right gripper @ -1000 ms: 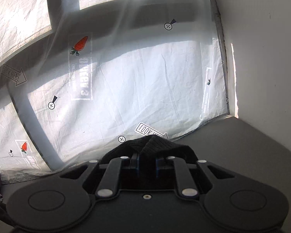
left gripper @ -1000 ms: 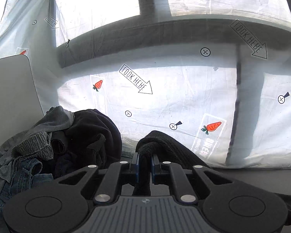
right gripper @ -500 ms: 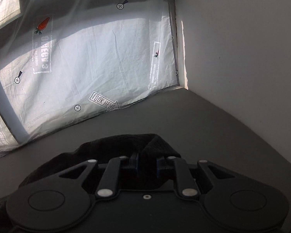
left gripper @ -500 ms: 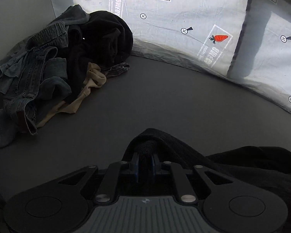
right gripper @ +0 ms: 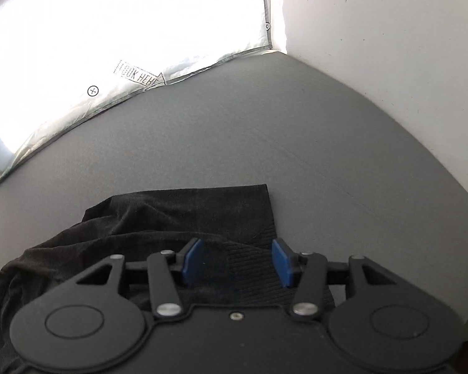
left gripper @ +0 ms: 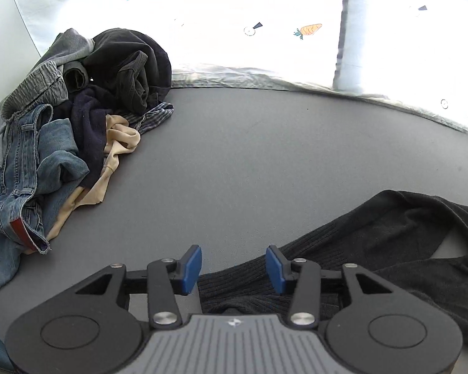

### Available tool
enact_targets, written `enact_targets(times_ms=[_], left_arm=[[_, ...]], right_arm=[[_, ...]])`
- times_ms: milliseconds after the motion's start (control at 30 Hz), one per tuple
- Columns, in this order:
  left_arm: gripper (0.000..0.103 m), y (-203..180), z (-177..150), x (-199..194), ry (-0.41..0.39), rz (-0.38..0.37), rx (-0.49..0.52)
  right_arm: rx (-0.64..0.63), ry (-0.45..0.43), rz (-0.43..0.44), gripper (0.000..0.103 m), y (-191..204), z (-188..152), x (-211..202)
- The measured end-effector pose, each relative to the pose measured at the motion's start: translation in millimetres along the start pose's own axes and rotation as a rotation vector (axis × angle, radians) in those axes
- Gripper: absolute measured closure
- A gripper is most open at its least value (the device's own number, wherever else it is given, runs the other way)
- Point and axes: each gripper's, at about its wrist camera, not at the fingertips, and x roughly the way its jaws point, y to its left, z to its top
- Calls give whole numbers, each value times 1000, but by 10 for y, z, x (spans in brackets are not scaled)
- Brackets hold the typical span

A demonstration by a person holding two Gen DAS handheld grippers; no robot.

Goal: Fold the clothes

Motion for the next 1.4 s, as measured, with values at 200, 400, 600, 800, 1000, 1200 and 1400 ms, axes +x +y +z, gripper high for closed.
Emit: enact_targets(times_ms=[200,400,600,800,1000,1200,1400], left_arm=[[49,-87,-162,482,79,49,127],[49,-346,-374,717,70,4,256],[45,-632,-291,907,44,-62,417],[42,-898,-128,1057,26,-175,530],[44,-1136,-90,1145,28,-248,568],[99,-1435,-202,1148,-3,-234,591],[102,-1476,-171,1113,-63,-158,519]], right_arm=[[-42,34,70,36,246,148,365],[-114,55,111,28,434,246,638],[-298,86,180,26,891,305,1009],[-416,151,291,26,1327,350,1417],[-583,181,323,26,1649,313,1600],[-544,224,326,32,1660,298,1699],[-593,140,301,95,1717,248,1546]])
